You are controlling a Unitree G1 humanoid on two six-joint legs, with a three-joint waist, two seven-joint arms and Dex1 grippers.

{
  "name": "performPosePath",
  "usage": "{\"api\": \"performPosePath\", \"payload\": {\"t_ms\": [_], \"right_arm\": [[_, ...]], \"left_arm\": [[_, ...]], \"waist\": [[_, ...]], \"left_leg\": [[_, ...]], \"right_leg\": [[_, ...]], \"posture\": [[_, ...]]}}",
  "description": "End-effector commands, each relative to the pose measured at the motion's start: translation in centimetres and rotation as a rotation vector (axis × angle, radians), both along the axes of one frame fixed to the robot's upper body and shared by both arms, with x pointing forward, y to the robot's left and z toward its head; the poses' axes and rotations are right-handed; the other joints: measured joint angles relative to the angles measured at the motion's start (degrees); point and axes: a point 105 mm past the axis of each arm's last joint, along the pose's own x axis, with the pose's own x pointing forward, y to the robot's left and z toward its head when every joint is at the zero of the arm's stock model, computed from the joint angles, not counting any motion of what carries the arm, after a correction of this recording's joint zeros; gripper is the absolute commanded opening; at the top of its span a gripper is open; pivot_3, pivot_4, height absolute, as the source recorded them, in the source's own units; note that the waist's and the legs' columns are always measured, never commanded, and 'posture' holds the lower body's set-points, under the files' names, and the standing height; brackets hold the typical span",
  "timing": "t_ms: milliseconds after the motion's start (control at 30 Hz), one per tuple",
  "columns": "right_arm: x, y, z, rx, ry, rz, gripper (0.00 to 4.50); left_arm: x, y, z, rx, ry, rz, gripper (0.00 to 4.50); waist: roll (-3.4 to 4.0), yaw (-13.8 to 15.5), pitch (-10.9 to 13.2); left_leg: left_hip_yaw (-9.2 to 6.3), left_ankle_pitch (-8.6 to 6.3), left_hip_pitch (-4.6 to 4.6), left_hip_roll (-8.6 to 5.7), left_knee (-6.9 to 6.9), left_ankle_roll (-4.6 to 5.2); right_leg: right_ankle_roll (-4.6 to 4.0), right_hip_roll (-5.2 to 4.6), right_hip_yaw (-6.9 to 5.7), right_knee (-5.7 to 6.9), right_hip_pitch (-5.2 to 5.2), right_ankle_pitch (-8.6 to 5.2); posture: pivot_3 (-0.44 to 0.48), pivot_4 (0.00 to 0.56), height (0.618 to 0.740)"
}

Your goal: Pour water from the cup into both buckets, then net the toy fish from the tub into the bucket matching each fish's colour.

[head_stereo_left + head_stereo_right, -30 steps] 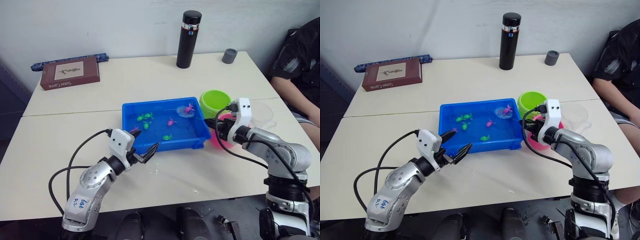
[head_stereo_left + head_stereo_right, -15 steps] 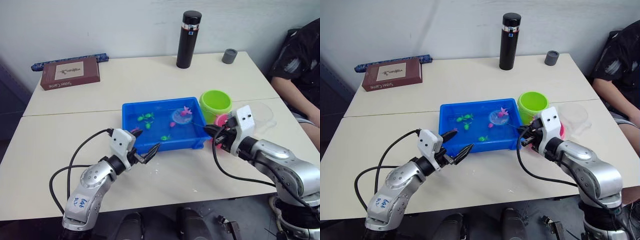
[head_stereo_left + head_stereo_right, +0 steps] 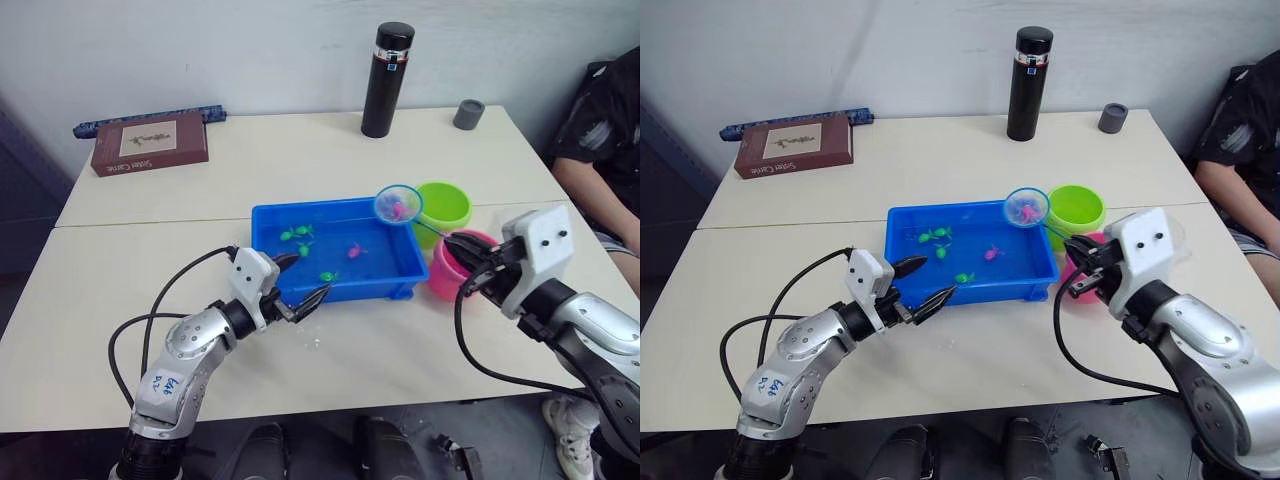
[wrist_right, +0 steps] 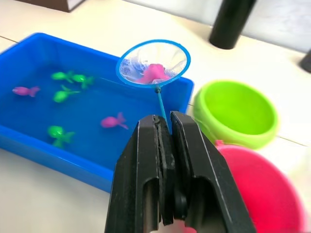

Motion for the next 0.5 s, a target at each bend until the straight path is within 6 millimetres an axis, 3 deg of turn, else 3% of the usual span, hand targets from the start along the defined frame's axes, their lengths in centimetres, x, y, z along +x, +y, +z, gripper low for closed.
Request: {"api": "performPosePath", "payload": {"t_ms": [33,333,500], "right_arm": [[-1.3,-1.7,1.5,-0.058,-0.099,-0.095,0.00],[-4.3,-6.2,0.7,-0.222,-0.152,-0.316,0.00],[-5.3,-6.4,-0.3,-0.331,-0.153,-0.310,0.00]], "left_arm": [[0.1,-0.7,0.7,-0.022,-0.022,-0.051,4.45],[0.5,-1.6,0.6,-0.024,-0.015,-0.122,4.45],[0.8,-2.3,0.5,-0.026,-0.015,-0.157,4.45]], "waist": [[0.00,0.2,0.0],[0.00,0.1,0.0],[0.00,0.0,0.0]], "left_leg": [[0.00,0.00,-0.01,-0.03,0.00,0.00],[0.13,0.02,-0.13,-0.06,0.04,0.04],[0.13,0.05,-0.10,-0.04,0.04,0.05]], "right_leg": [[0.00,-0.01,-0.01,0.00,0.01,0.00],[0.16,0.08,-0.05,-0.08,0.01,0.09],[0.15,0.12,-0.04,-0.04,0.04,0.08]], "posture": [[0.000,0.150,0.740],[0.000,0.150,0.740],[0.000,0.150,0.740]]}}
